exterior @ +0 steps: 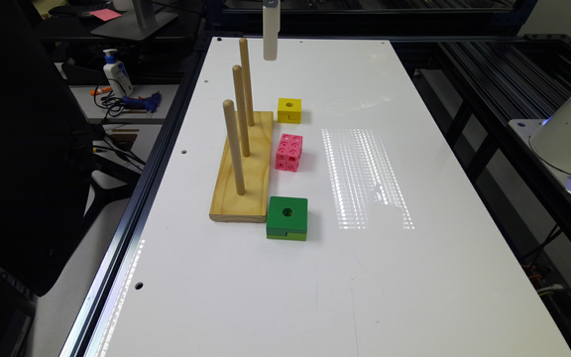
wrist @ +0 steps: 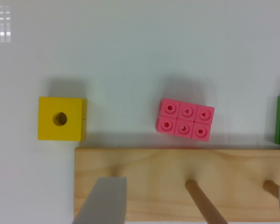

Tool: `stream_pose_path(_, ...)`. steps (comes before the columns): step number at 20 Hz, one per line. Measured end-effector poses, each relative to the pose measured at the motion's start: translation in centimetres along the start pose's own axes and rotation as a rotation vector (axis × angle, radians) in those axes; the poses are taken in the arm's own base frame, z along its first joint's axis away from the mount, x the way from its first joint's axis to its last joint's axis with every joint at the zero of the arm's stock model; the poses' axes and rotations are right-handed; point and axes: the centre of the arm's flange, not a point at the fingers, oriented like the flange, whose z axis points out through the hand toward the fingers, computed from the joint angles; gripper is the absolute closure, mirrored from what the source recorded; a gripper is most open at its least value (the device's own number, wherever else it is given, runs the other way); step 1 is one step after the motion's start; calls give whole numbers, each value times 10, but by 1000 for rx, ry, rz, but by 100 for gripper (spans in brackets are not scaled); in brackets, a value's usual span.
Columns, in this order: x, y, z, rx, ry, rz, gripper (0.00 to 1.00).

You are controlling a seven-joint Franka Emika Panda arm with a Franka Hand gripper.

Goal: Pick up pink block.

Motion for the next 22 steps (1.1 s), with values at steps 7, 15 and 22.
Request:
stream_pose_path(7, -1, 1, 1, -2, -2, -3, 0)
stream_pose_path(15, -2, 1, 4, -6, -6, -4, 0)
stream_pose_path(22, -8, 1, 8, -14, -15, -12, 0)
